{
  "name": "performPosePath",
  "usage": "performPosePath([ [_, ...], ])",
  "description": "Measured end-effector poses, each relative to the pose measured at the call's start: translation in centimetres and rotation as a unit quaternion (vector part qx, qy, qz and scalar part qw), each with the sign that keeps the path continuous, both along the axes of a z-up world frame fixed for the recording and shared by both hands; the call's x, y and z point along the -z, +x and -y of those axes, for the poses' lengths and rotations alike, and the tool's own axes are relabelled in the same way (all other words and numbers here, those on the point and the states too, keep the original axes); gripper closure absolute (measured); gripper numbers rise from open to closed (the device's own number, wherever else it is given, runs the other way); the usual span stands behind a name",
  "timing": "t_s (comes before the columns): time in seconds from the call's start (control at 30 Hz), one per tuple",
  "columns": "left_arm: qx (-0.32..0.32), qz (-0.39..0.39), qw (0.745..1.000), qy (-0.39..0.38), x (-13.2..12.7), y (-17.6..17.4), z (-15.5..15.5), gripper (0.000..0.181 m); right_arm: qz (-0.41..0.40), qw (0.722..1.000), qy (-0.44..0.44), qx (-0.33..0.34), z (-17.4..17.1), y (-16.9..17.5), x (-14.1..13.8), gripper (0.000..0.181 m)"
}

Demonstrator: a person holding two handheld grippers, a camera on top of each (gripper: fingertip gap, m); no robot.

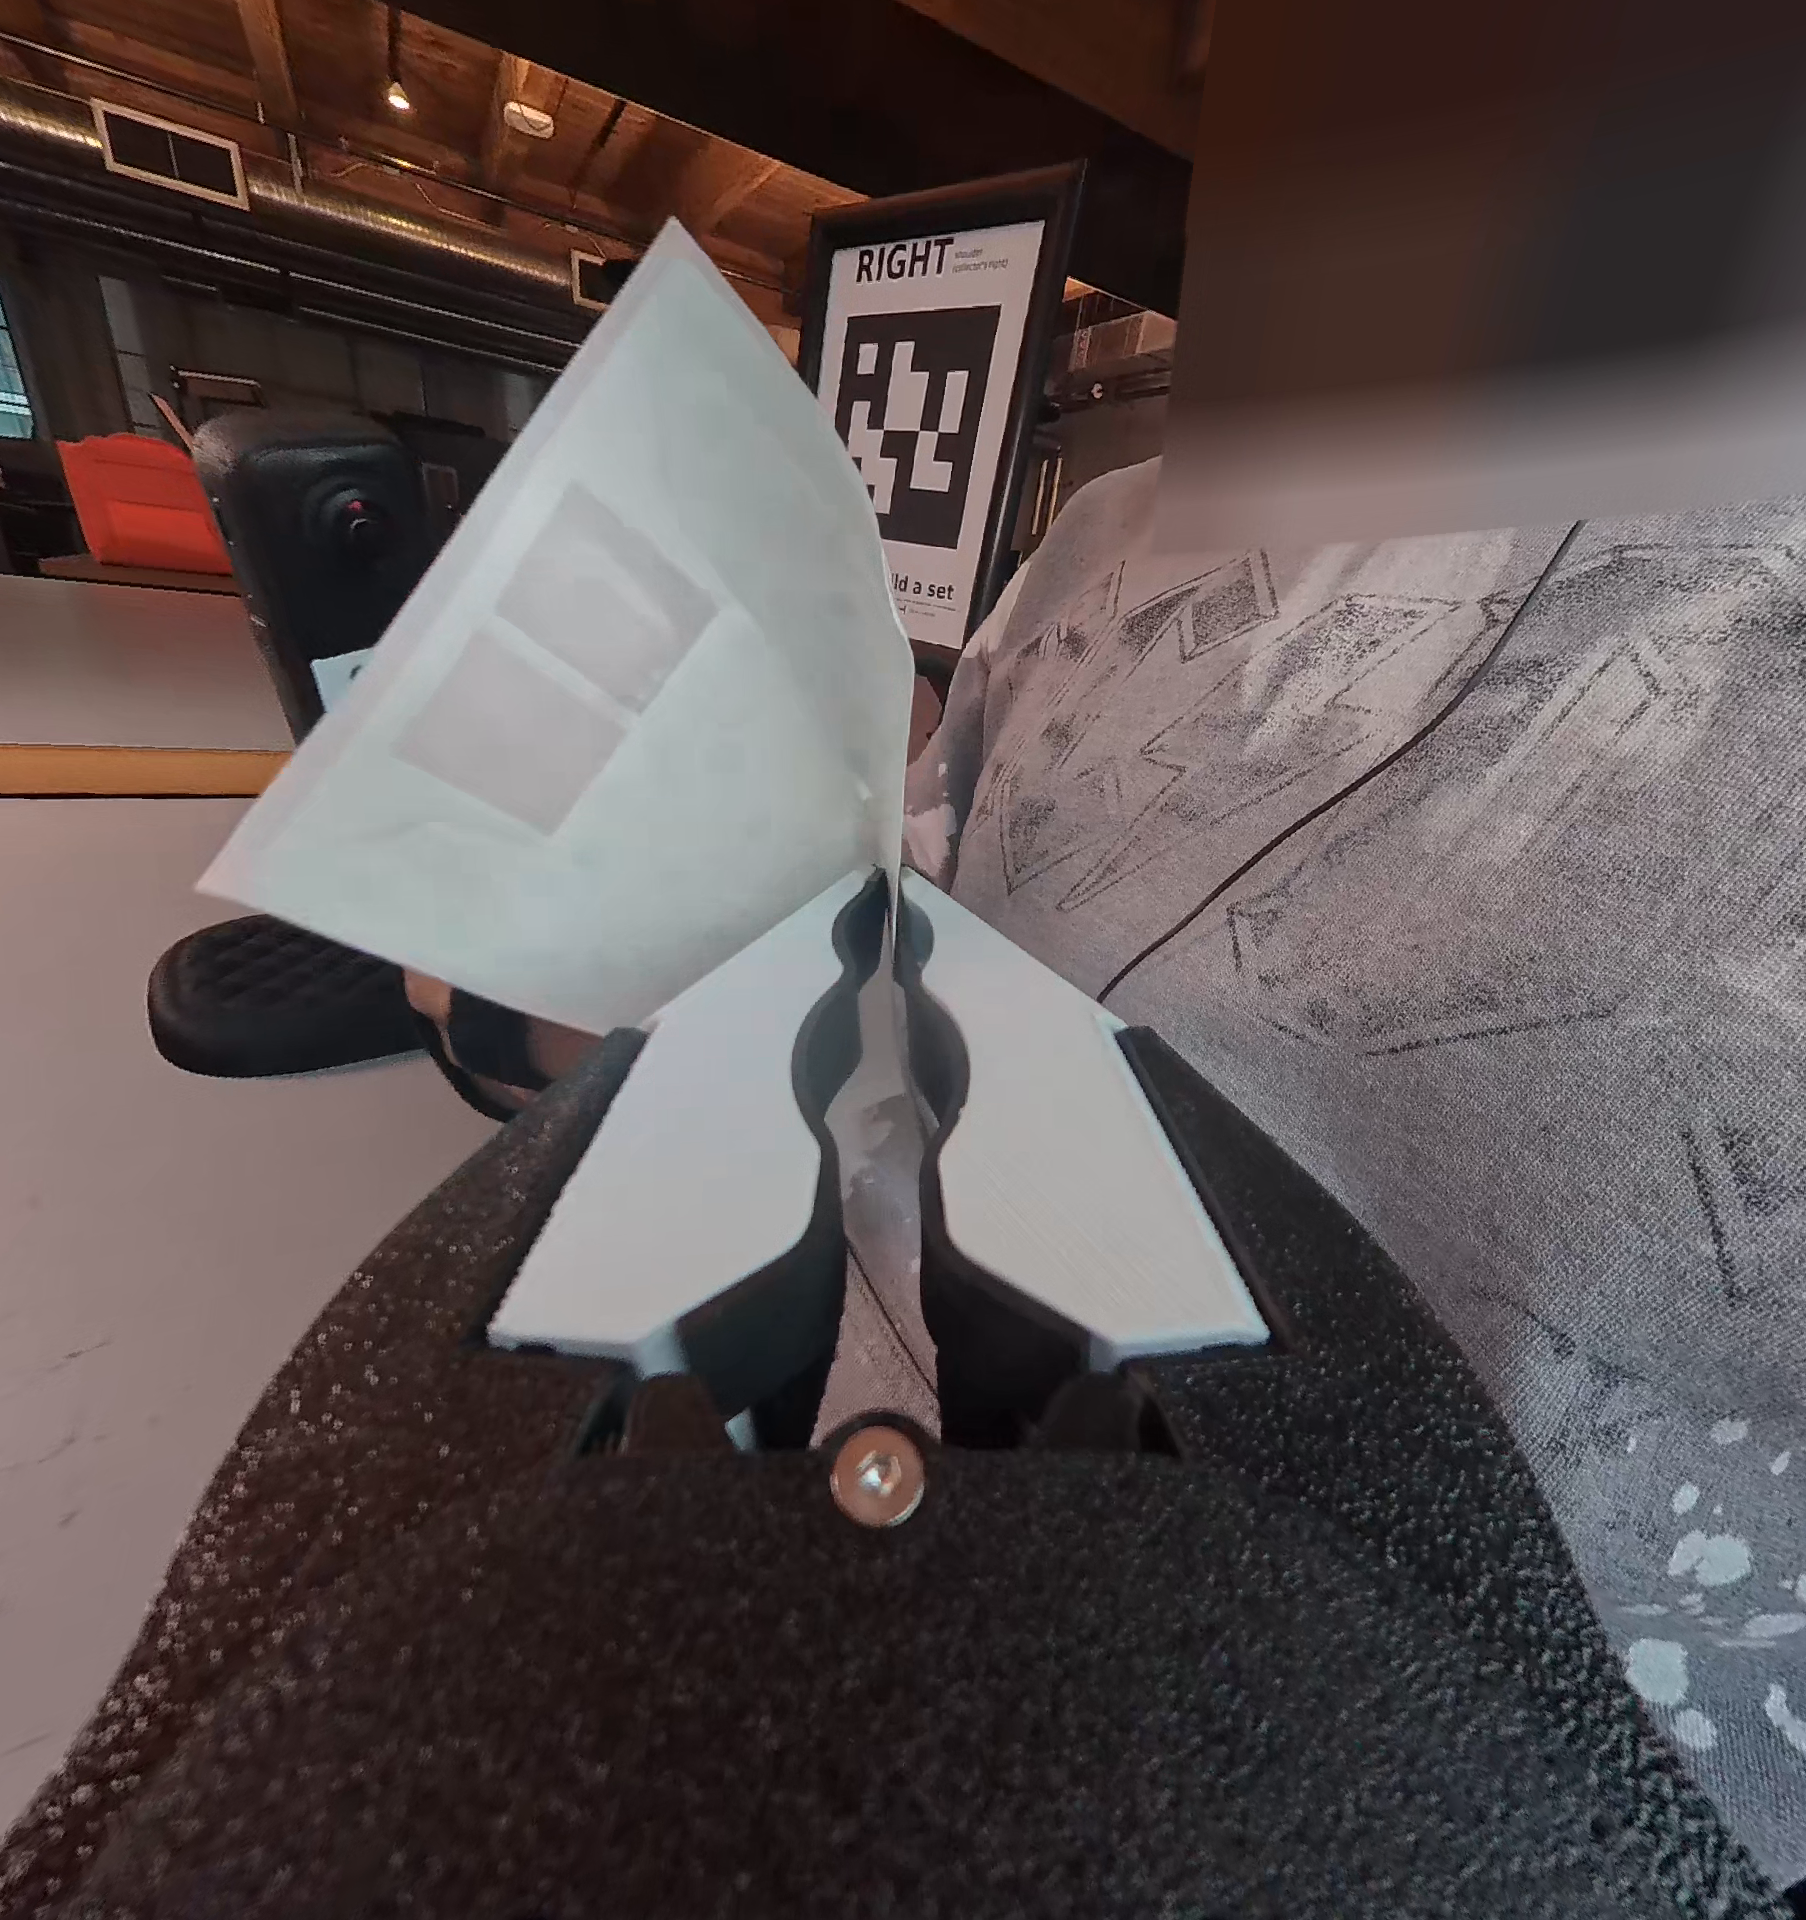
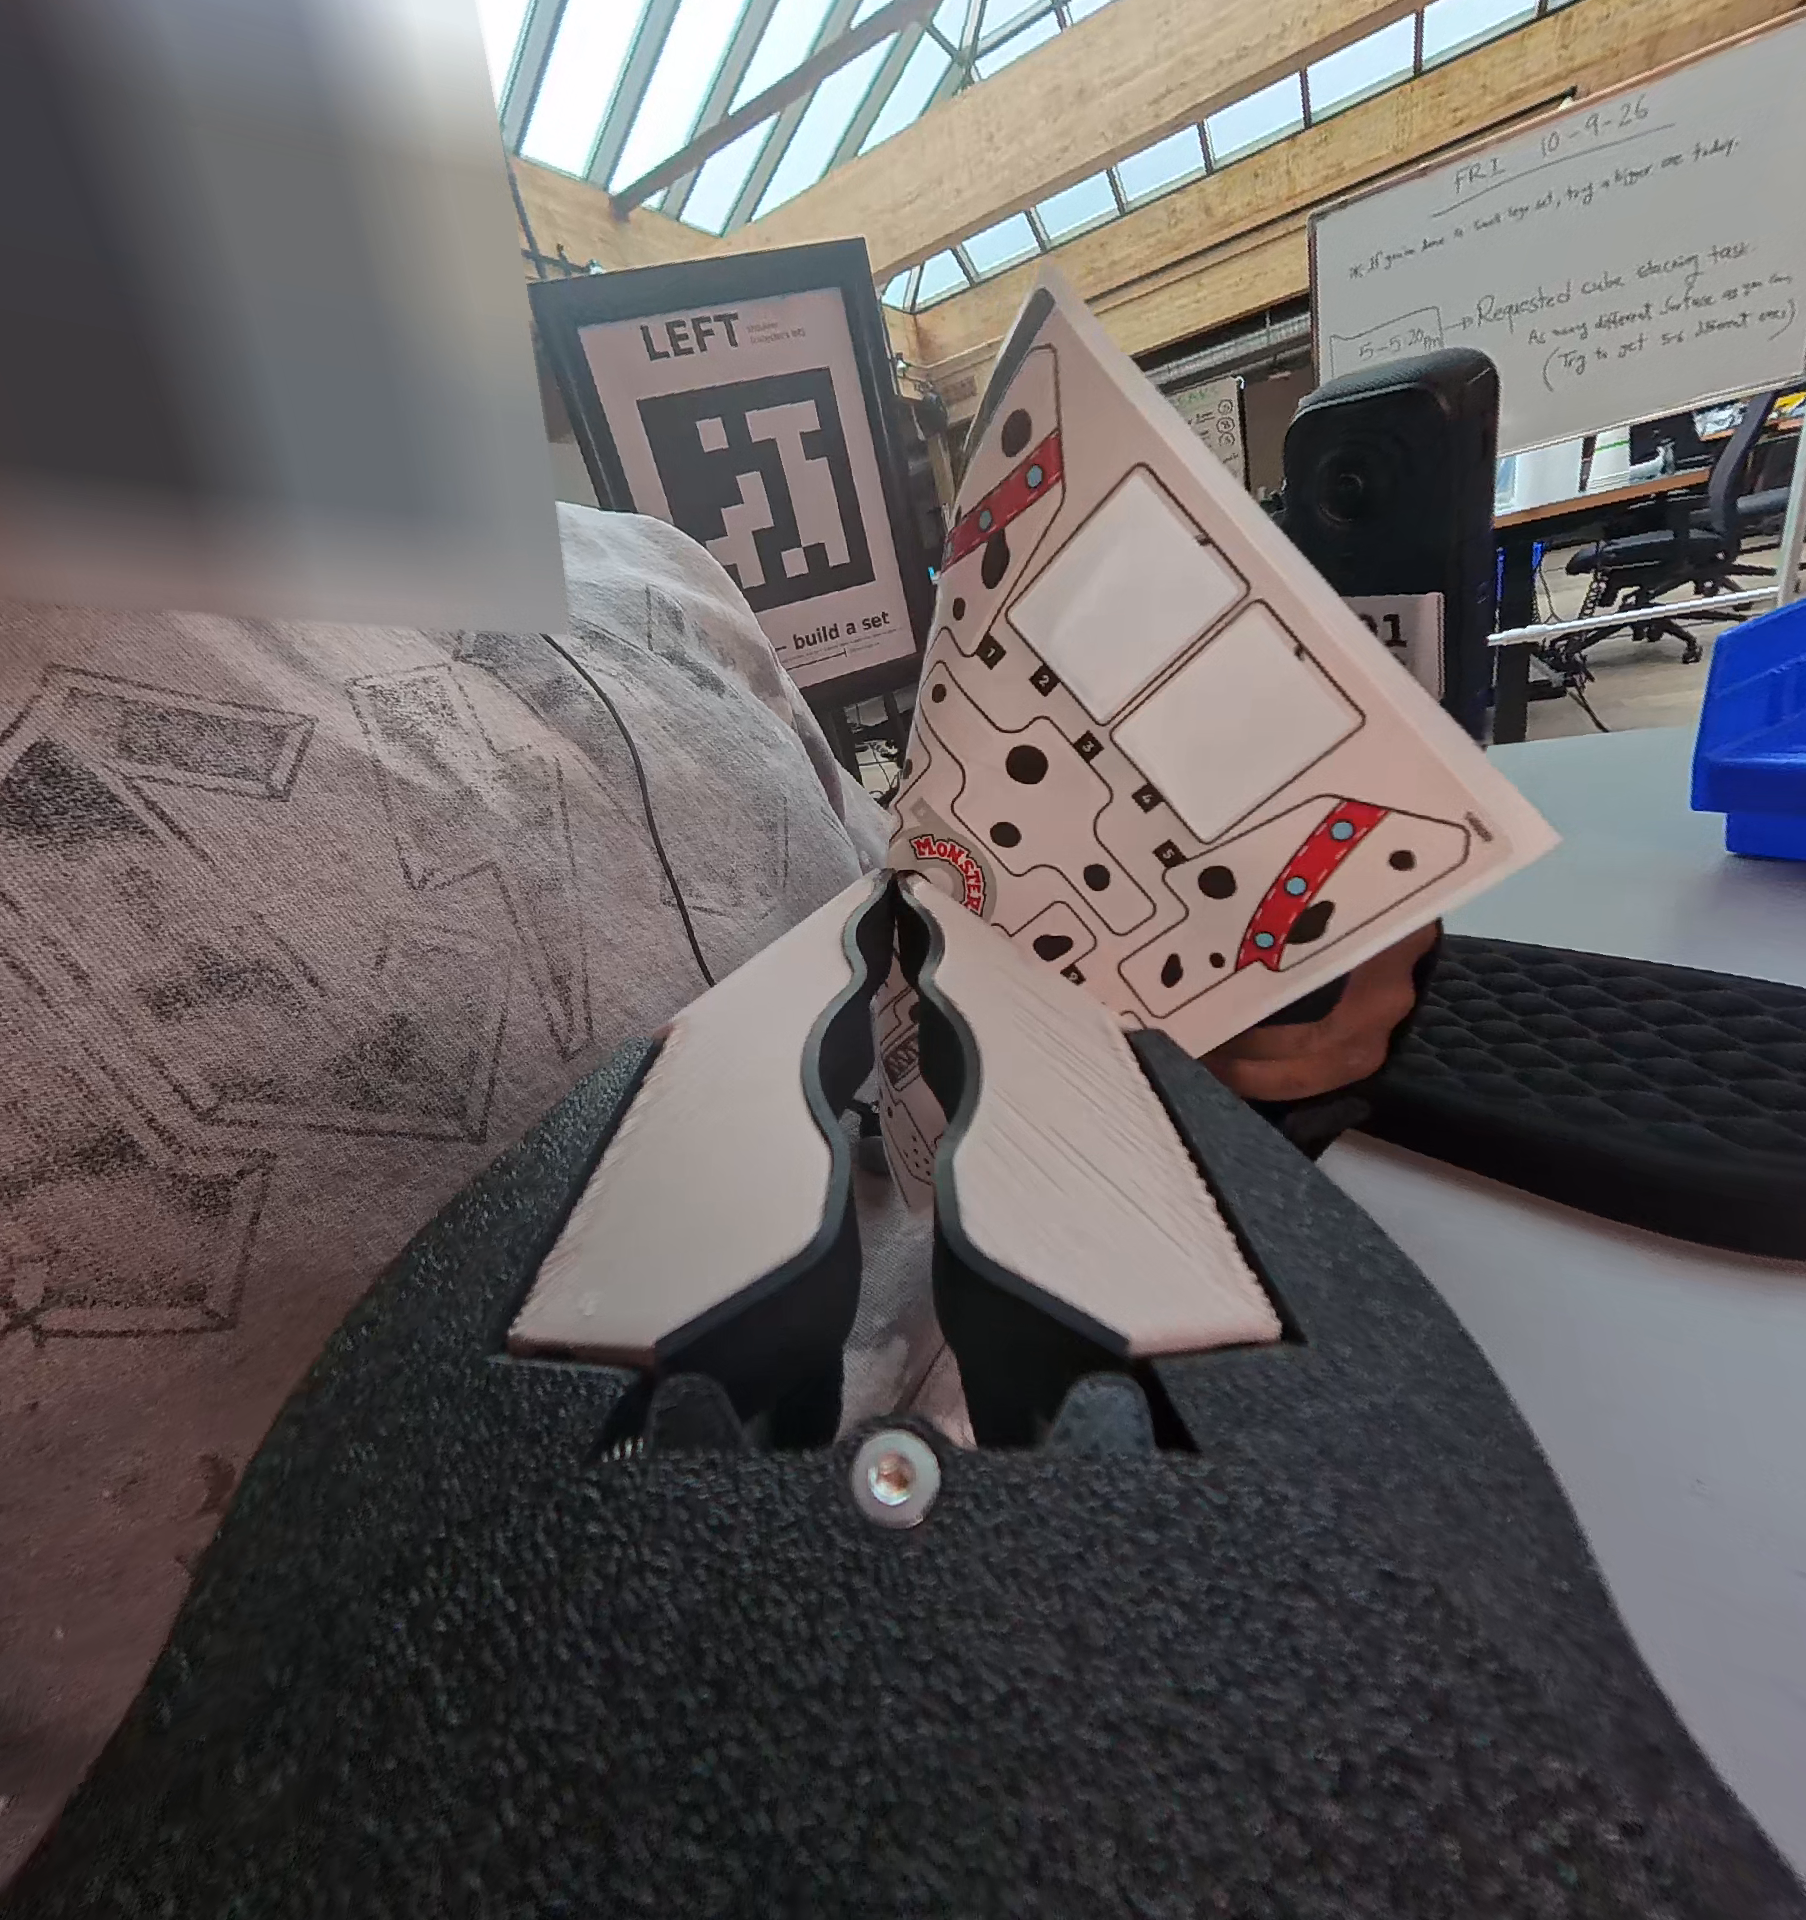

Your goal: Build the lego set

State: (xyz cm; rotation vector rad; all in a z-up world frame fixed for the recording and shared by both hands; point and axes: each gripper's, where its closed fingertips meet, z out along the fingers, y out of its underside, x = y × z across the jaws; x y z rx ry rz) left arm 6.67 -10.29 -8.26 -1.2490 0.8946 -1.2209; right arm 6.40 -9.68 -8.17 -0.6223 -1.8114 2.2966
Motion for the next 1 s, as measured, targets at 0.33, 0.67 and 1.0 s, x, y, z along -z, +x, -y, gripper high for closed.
performPosePath([
  [0.33,-0.152,-0.001,0.988,-0.04,-1.0,-4.8,-3.2,0.181,-0.019,0.981,0.046,0.19,-5.3,-2.5,-0.6,0.181],
  [0.67,-0.362,0.031,0.92,-0.147,-2.8,-15.9,-10.9,0.181,-0.029,0.929,0.088,0.357,-11.6,-2.9,-1.8,0.181],
  [1.0,-0.4,0.089,0.836,-0.365,3.9,-28.1,-20.3,0.181,-0.002,0.916,0.069,0.395,-14.0,-2.5,-0.2,0.181],
])
